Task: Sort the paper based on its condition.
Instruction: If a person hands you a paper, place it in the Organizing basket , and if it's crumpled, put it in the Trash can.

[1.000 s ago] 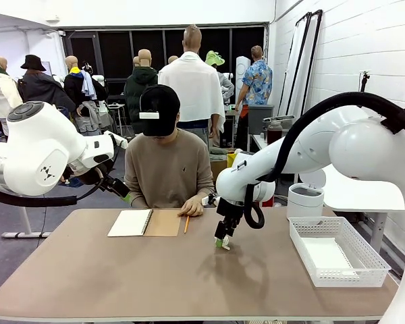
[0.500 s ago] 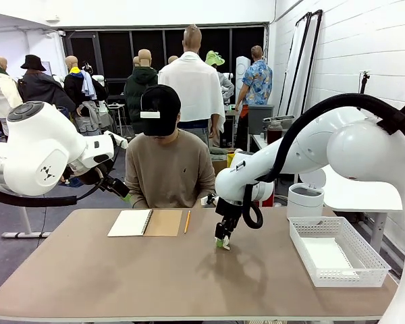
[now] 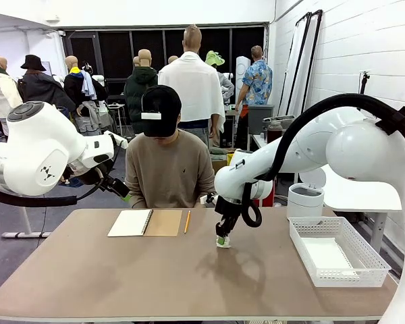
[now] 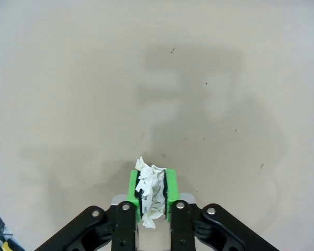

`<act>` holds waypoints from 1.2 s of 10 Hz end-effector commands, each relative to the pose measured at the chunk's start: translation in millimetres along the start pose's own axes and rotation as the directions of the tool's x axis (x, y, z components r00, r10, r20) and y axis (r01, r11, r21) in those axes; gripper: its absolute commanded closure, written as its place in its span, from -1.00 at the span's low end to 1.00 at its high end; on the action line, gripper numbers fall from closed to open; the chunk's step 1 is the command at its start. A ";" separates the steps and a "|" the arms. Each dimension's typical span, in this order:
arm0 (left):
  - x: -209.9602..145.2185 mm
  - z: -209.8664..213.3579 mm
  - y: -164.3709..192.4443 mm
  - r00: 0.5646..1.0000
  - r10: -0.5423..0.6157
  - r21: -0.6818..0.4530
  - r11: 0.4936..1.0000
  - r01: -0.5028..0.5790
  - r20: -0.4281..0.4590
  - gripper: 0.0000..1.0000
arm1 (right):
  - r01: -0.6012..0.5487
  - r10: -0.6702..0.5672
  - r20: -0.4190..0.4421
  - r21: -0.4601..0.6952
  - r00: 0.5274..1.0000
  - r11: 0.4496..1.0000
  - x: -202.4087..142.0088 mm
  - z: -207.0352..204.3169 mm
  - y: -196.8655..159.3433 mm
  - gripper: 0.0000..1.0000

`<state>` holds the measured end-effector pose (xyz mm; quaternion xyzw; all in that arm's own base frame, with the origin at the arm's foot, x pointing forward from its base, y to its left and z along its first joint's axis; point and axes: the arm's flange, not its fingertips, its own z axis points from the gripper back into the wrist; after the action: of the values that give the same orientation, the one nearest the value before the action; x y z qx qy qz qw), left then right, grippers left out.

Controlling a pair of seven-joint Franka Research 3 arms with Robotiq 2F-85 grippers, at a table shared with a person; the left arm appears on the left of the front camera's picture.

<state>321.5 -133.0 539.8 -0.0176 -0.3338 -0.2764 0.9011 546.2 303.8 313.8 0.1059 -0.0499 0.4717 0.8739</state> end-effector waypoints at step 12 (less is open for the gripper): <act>-1.1 0.1 1.0 1.000 0.003 -0.002 1.000 -0.003 0.000 -1.00 | 0.598 -0.538 0.289 -0.181 0.791 0.781 -105.8 180.8 -67.7 1.00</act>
<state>321.6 -132.7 540.0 -0.0177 -0.3339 -0.2760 0.9011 551.6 141.2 467.8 0.0750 -0.1689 0.1930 0.9636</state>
